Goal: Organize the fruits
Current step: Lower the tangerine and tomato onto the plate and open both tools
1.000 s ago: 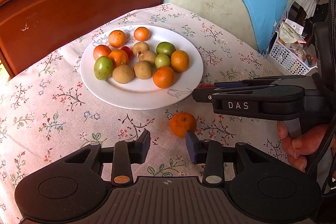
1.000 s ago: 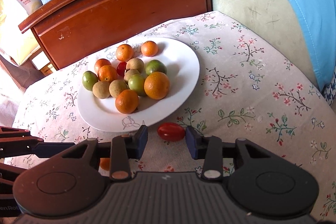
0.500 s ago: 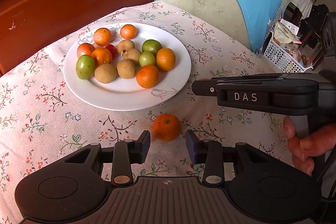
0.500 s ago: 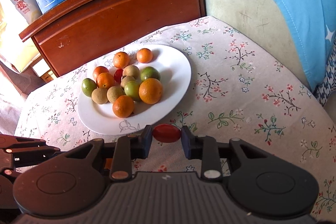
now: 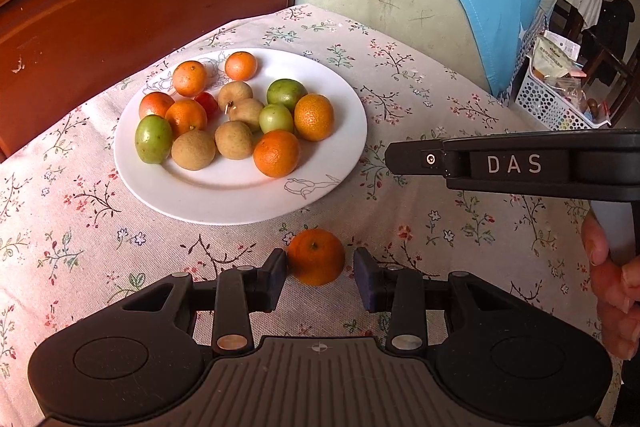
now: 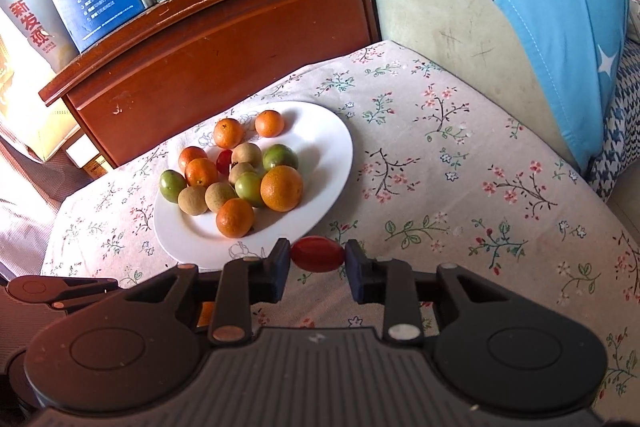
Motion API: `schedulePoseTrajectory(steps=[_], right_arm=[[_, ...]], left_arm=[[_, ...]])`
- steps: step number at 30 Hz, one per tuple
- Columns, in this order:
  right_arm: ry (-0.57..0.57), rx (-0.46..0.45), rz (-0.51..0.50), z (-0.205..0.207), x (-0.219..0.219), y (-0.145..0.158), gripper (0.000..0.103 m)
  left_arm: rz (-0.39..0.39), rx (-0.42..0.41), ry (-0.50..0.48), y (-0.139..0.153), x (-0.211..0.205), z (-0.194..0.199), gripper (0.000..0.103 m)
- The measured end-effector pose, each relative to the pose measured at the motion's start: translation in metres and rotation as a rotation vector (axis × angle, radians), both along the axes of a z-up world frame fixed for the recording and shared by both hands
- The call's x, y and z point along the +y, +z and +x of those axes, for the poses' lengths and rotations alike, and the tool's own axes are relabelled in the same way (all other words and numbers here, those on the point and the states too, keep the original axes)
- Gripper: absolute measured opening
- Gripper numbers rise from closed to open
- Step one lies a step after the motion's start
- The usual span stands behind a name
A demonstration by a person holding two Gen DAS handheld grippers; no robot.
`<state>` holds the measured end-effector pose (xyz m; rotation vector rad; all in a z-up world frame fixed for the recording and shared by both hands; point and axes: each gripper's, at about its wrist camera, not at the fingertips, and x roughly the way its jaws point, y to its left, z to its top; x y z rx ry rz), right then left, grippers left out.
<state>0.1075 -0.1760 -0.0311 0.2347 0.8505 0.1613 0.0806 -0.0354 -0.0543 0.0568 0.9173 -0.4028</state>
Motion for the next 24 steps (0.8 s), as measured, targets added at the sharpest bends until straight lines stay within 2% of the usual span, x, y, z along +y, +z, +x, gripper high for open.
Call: schedulePoseTrajectory(steps=[4, 7, 11, 14, 17, 24], right_arm=[[0.000, 0.003, 0.006, 0.000, 0.000, 0.000, 0.029], [0.002, 0.004, 0.006, 0.000, 0.000, 0.000, 0.029], [-0.001, 0.003, 0.019, 0.000, -0.001, 0.001, 0.030], [-0.004, -0.007, 0.024, 0.000, -0.002, 0.004, 0.030], [-0.012, -0.025, 0.039, 0.000, -0.004, 0.010, 0.030], [-0.009, -0.088, 0.069, 0.008, -0.003, 0.030, 0.030]], left_arm=[[0.001, -0.015, 0.002, -0.001, -0.001, 0.001, 0.035], [-0.012, -0.017, 0.007, -0.001, 0.001, 0.002, 0.029], [-0.042, -0.008, 0.029, 0.003, 0.007, 0.002, 0.029], [-0.042, -0.035, 0.035, 0.011, 0.011, 0.001, 0.029], [-0.080, -0.049, 0.058, 0.022, 0.020, 0.004, 0.029], [-0.102, -0.142, 0.117, 0.048, 0.039, 0.016, 0.029]])
